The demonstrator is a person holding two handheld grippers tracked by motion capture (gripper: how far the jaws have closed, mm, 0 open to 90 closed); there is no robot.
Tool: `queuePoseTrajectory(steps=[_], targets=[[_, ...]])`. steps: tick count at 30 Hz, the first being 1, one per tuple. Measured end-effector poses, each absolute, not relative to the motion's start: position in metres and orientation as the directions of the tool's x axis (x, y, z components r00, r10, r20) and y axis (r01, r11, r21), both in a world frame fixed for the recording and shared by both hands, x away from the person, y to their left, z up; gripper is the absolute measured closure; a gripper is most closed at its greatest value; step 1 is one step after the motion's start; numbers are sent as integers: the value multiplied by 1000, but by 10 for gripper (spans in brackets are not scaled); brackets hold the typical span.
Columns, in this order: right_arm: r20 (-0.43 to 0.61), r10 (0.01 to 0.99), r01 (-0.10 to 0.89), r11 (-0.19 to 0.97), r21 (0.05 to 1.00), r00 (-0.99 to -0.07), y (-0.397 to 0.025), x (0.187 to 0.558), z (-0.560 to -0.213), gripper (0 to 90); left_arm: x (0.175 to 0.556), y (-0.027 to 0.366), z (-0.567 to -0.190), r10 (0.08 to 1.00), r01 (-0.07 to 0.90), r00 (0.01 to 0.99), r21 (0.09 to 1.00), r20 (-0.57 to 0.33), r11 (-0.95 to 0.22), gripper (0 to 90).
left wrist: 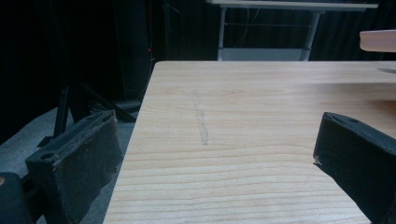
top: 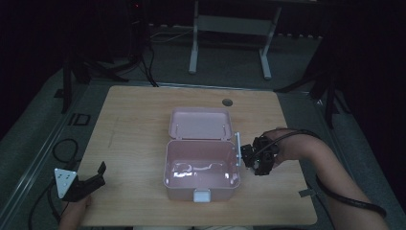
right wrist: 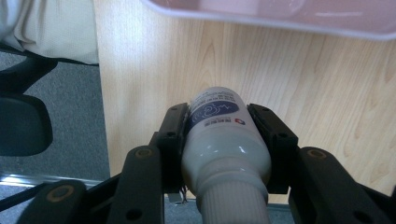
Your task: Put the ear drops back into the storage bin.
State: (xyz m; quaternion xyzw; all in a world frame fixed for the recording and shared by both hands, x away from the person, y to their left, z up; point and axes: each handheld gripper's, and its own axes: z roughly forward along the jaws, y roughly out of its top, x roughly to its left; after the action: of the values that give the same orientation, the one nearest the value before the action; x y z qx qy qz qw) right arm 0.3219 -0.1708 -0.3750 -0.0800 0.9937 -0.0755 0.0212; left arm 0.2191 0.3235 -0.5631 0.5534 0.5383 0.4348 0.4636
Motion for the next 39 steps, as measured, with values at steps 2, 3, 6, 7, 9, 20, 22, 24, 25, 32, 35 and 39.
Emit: queuePoseTrajectory(steps=[2, 3, 6, 7, 9, 20, 22, 24, 25, 32, 35, 39], targets=[[-37, -169, -161, 975, -152, -985, -167, 321, -371, 597, 219, 324, -563, 999, 192, 43, 981, -16, 8, 10], [-37, -170, -163, 975, -150, -985, -165, 321, -368, 597, 219, 324, -563, 999, 192, 43, 981, -16, 8, 10], [-49, -169, -161, 977, -141, -984, -159, 322, -362, 597, 219, 324, -563, 999, 192, 43, 981, -15, 7, 10], [-52, -172, -164, 977, -136, -984, -157, 323, -361, 597, 219, 324, -563, 999, 192, 43, 981, -16, 8, 9], [-55, -174, -166, 977, -131, -983, -153, 323, -359, 597, 219, 324, -563, 999, 191, 43, 981, -16, 7, 10], [-64, -199, -192, 976, -105, -978, -129, 324, -358, 597, 219, 324, -563, 999, 192, 44, 981, -18, 9, 9], [-67, -201, -194, 976, -104, -977, -123, 325, -360, 597, 219, 324, -563, 999, 192, 44, 981, -17, 9, 10], [-66, -209, -202, 974, -100, -976, -118, 326, -362, 597, 219, 324, -563, 999, 192, 44, 981, -18, 9, 10], [-66, -212, -205, 974, -96, -975, -115, 326, -363, 597, 219, 324, -563, 999, 192, 44, 981, -18, 9, 9], [-62, -220, -215, 973, -77, -973, -101, 329, -375, 597, 219, 324, -563, 999, 193, 46, 981, -17, 8, 9], [-57, -211, -207, 976, -70, -976, -98, 330, -383, 597, 219, 324, -563, 999, 193, 46, 981, -19, 10, 10], [-40, -204, -201, 977, -66, -978, -96, 332, -396, 597, 219, 324, -563, 999, 192, 46, 981, -20, 10, 10]])
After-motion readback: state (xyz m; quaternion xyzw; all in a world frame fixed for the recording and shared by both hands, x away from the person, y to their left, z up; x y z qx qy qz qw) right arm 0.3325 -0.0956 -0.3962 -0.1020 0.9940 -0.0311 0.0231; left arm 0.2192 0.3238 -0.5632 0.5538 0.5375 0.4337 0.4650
